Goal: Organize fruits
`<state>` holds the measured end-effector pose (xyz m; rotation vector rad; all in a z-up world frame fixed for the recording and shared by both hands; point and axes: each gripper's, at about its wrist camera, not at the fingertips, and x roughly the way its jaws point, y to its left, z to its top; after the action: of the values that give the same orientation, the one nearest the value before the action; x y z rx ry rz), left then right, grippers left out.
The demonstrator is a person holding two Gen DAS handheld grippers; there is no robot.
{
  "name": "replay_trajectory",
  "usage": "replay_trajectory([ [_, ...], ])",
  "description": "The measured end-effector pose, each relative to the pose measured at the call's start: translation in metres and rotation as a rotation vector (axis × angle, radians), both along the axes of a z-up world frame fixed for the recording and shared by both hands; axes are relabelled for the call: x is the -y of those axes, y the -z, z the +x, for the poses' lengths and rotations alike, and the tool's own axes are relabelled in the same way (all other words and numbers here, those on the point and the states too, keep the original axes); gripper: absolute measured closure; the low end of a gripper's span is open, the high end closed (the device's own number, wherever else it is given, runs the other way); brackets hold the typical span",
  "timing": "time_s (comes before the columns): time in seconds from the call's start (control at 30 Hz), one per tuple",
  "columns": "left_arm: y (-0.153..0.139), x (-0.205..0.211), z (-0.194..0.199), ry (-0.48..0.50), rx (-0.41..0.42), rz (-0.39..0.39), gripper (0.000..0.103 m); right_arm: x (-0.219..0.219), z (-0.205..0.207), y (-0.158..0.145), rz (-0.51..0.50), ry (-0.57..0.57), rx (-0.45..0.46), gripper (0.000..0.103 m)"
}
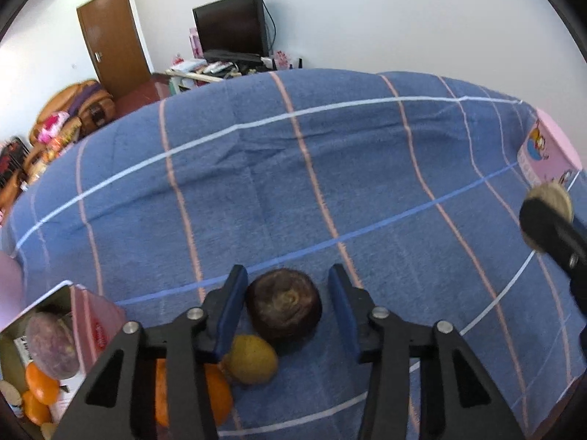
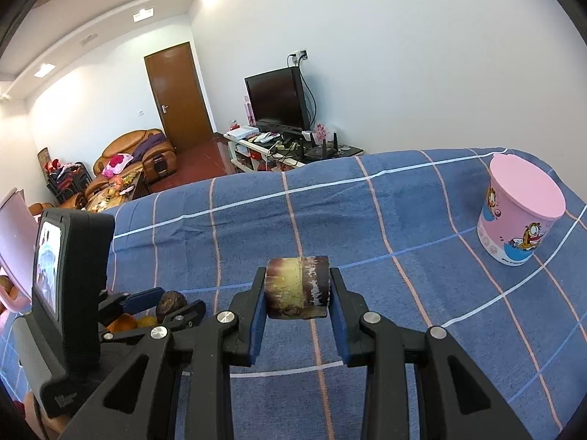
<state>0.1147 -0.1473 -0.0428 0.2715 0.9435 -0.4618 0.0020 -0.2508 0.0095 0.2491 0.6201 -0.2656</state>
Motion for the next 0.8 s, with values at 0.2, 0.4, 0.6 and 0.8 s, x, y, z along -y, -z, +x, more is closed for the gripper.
replay_trajectory([
  [0.2, -0.002, 0.000, -0.001, -0.001, -0.009, -0.017, 0.065, 0.003, 0.002, 0.004, 0.012, 0.000, -0.015, 0.070],
  [0.4, -0.012, -0.004, -0.013, 0.032, -0.009, -0.109, 0.065, 0.003, 0.002, 0.003, 0.010, 0.005, -0.010, 0.070],
  [0.6, -0.031, -0.017, -0.049, 0.014, 0.086, -0.221, 0.065, 0.006, -0.003, 0.001, 0.017, 0.021, 0.012, 0.070],
  [0.8, -0.030, -0.026, -0.091, -0.022, 0.202, -0.172, 0.065, 0.002, -0.006, 0.000, 0.010, 0.018, 0.022, 0.070],
])
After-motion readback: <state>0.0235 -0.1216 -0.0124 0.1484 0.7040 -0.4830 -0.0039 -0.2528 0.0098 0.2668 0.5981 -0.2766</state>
